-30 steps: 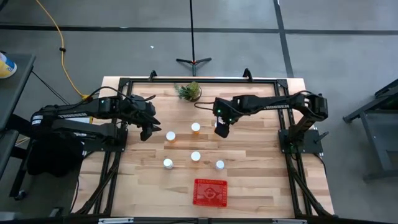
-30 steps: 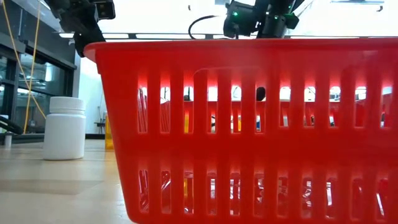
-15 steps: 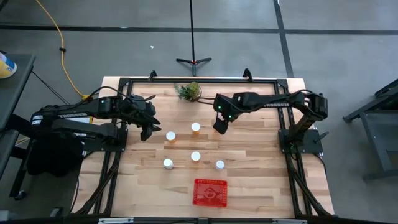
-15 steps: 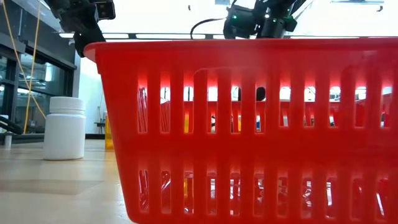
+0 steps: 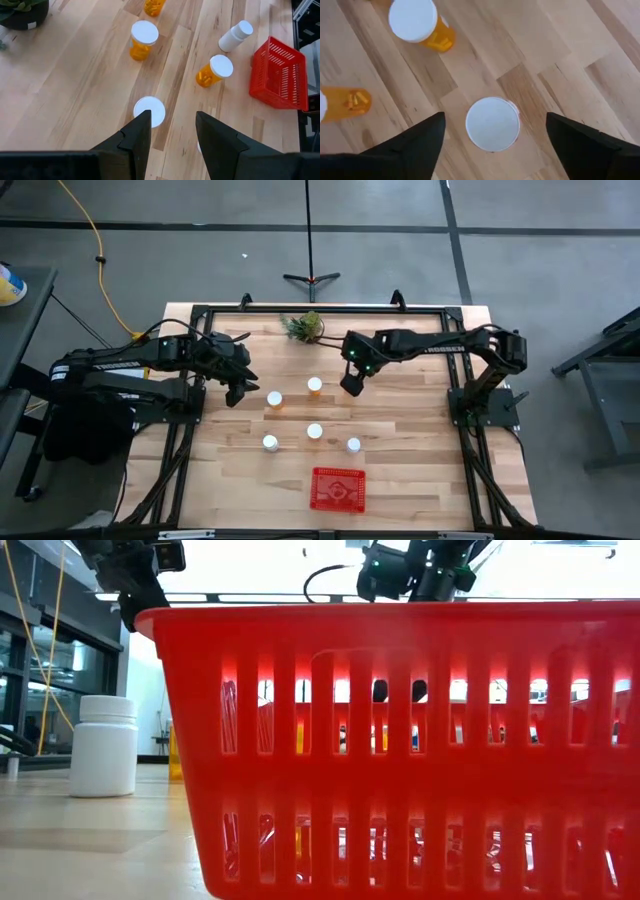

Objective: Pick and place pill bottles into a basket
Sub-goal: Put the orange pill bottle into the red bin

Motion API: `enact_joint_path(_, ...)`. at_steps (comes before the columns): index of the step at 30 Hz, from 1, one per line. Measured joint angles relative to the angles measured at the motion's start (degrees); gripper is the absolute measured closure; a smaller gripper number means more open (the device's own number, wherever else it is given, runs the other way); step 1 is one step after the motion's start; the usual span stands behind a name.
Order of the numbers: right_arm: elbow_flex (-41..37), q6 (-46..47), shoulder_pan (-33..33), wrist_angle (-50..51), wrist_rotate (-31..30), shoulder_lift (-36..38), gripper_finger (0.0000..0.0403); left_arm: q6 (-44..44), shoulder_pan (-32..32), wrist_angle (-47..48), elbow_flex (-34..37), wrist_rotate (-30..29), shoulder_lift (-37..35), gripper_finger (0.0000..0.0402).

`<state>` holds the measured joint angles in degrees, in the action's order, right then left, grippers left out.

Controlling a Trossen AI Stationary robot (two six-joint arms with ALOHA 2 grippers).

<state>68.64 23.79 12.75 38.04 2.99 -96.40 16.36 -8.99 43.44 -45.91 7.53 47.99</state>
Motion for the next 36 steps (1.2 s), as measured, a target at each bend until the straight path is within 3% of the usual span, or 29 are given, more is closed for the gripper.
enact_joint_path(23,0.0,4.7,0.0,-2.8,3.6,-9.6,0.0054,0.0,0.0,0.2,0.0,0.0,0.0,0.0211)
enact_joint_path(36,0.0,4.7,-0.1,-2.3,3.6,-9.6,0.0106,0.4,0.0,0.9,0.0,0.0,0.0,0.0211)
